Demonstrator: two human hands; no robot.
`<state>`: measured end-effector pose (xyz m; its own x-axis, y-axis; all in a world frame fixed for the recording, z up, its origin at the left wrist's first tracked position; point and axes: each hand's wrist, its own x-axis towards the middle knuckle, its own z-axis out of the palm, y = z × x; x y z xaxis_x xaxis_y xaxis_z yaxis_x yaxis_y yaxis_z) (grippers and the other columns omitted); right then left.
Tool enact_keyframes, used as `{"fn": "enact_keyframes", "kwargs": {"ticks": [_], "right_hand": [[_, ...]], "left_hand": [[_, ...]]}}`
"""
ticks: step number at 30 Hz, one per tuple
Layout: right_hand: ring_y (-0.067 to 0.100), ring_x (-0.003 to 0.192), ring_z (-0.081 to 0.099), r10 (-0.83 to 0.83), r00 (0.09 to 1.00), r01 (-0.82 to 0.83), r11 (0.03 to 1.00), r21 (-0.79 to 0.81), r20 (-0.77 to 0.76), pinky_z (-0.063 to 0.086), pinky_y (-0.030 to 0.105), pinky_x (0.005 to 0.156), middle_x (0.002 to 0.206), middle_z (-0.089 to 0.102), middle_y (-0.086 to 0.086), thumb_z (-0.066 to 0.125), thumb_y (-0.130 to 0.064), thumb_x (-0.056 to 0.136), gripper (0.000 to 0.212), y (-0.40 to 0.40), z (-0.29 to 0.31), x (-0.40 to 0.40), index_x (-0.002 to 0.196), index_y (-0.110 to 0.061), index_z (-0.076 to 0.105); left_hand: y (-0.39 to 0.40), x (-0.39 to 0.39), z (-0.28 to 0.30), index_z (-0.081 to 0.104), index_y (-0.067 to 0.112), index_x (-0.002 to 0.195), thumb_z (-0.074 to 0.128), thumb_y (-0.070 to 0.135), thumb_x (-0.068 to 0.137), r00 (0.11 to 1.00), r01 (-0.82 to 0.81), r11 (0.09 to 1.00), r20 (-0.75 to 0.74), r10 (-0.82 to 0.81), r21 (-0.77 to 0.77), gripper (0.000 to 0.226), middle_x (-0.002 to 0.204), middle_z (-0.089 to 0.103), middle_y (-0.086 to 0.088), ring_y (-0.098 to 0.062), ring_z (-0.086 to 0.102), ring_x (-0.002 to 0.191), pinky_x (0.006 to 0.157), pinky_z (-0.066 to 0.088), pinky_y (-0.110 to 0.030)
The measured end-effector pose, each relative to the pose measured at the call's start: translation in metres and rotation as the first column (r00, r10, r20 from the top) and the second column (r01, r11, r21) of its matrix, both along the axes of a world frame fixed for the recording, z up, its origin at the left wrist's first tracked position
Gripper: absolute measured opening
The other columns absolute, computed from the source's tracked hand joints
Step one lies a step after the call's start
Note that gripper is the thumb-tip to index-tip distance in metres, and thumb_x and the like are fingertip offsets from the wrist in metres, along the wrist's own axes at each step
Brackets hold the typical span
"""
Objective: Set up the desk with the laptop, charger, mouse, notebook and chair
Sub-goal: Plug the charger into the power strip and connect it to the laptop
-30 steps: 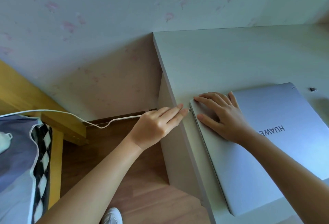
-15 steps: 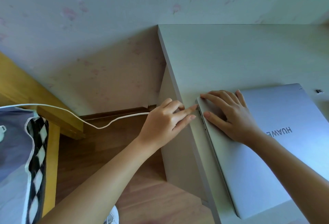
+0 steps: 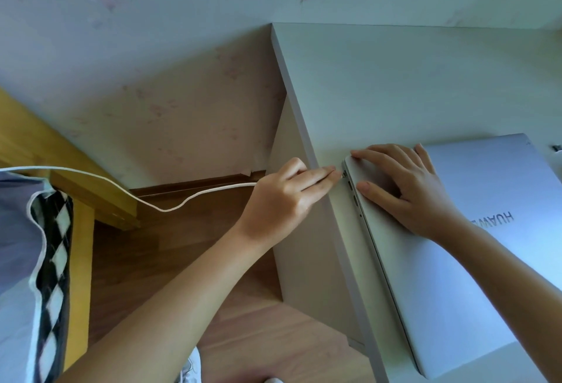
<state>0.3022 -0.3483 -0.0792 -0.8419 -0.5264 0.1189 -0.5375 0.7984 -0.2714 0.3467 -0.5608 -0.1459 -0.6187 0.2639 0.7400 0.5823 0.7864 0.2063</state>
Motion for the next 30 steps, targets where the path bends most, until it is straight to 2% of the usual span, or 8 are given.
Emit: {"fn": "enact_keyframes", "kwargs": {"ticks": [7, 10, 12, 16, 21, 24, 27, 30], "right_hand": [[0.008, 0.101, 0.05, -0.066, 0.993, 0.078, 0.989, -0.128, 0.094, 0.015, 0.055, 0.111, 0.1, 0.055, -0.013, 0.041, -0.054, 0.086, 0.037, -0.01, -0.002, -0.014, 0.113, -0.038, 0.061], [0.009, 0.095, 0.051, -0.119, 0.983, 0.131, 0.988, -0.085, 0.14, 0.015, 0.05, 0.111, 0.085, 0.053, -0.016, 0.037, -0.049, 0.088, 0.03, -0.025, -0.003, -0.027, 0.095, -0.039, 0.064], [0.01, 0.091, 0.053, -0.136, 0.979, 0.144, 0.989, -0.04, 0.154, 0.02, 0.047, 0.109, 0.08, 0.054, -0.015, 0.033, -0.049, 0.088, 0.034, -0.032, -0.002, -0.032, 0.087, -0.036, 0.065], [0.008, 0.084, 0.052, -0.147, 0.966, 0.165, 0.984, -0.07, 0.215, 0.024, 0.045, 0.108, 0.077, 0.058, -0.016, 0.038, -0.046, 0.09, 0.034, -0.032, 0.0, -0.037, 0.085, -0.031, 0.068], [-0.006, 0.077, 0.051, -0.137, 0.955, 0.168, 0.981, -0.099, 0.265, 0.024, 0.04, 0.109, 0.074, 0.057, -0.033, 0.038, -0.05, 0.085, 0.033, -0.033, 0.001, -0.035, 0.079, -0.034, 0.066], [-0.005, 0.073, 0.051, -0.127, 0.952, 0.164, 0.98, -0.113, 0.278, 0.024, 0.039, 0.109, 0.069, 0.059, -0.027, 0.041, -0.049, 0.086, 0.03, -0.031, 0.002, -0.034, 0.08, -0.034, 0.067], [-0.001, 0.067, 0.047, -0.124, 0.936, 0.184, 0.97, -0.16, 0.329, 0.034, 0.038, 0.095, 0.06, 0.058, -0.024, 0.05, -0.045, 0.091, 0.023, -0.028, 0.003, -0.033, 0.078, -0.036, 0.067], [-0.002, 0.066, 0.044, -0.11, 0.907, 0.223, 0.944, -0.243, 0.406, 0.032, 0.033, 0.082, 0.058, 0.059, -0.023, 0.049, -0.053, 0.082, 0.024, -0.027, 0.007, -0.036, 0.075, -0.041, 0.068]], "left_hand": [[0.0, -0.002, -0.009, 0.069, 0.008, 0.116, 0.052, -0.014, 0.089, 0.997, -0.008, 0.999, -0.083, 0.004, -0.046, 0.039, 0.115, 0.07, 0.002, -0.02, 0.056, 0.066, 0.052, 0.05, -0.028], [0.0, -0.002, -0.01, 0.069, 0.009, 0.116, 0.052, -0.015, 0.088, 0.994, -0.012, 1.0, -0.108, 0.009, -0.028, 0.04, 0.116, 0.07, 0.003, -0.02, 0.057, 0.065, 0.053, 0.05, -0.027], [0.001, -0.002, -0.01, 0.069, 0.009, 0.116, 0.053, -0.015, 0.088, 0.993, -0.012, 1.0, -0.119, 0.009, -0.023, 0.04, 0.115, 0.07, 0.003, -0.021, 0.057, 0.065, 0.053, 0.05, -0.027], [0.002, -0.003, -0.01, 0.069, 0.01, 0.116, 0.054, -0.014, 0.088, 0.989, -0.016, 1.0, -0.147, 0.013, -0.021, 0.039, 0.117, 0.07, 0.004, -0.02, 0.056, 0.067, 0.054, 0.05, -0.027], [0.003, -0.004, -0.009, 0.07, 0.01, 0.115, 0.058, -0.012, 0.088, 0.986, -0.001, 1.0, -0.165, -0.001, -0.012, 0.037, 0.115, 0.07, 0.003, -0.021, 0.058, 0.065, 0.054, 0.051, -0.029], [0.003, -0.001, -0.005, 0.071, 0.009, 0.113, 0.06, -0.012, 0.087, 0.985, 0.0, 1.0, -0.171, -0.001, -0.007, 0.035, 0.114, 0.071, 0.003, -0.022, 0.058, 0.064, 0.053, 0.051, -0.029], [0.004, 0.0, -0.001, 0.072, 0.009, 0.11, 0.062, -0.01, 0.087, 0.983, 0.001, 1.0, -0.184, -0.001, 0.003, 0.032, 0.111, 0.072, 0.001, -0.022, 0.058, 0.064, 0.053, 0.051, -0.029], [0.007, -0.001, 0.004, 0.074, 0.008, 0.106, 0.064, -0.009, 0.086, 0.979, -0.009, 1.0, -0.204, 0.014, 0.022, 0.028, 0.108, 0.073, 0.0, -0.022, 0.058, 0.063, 0.054, 0.051, -0.029]]}}
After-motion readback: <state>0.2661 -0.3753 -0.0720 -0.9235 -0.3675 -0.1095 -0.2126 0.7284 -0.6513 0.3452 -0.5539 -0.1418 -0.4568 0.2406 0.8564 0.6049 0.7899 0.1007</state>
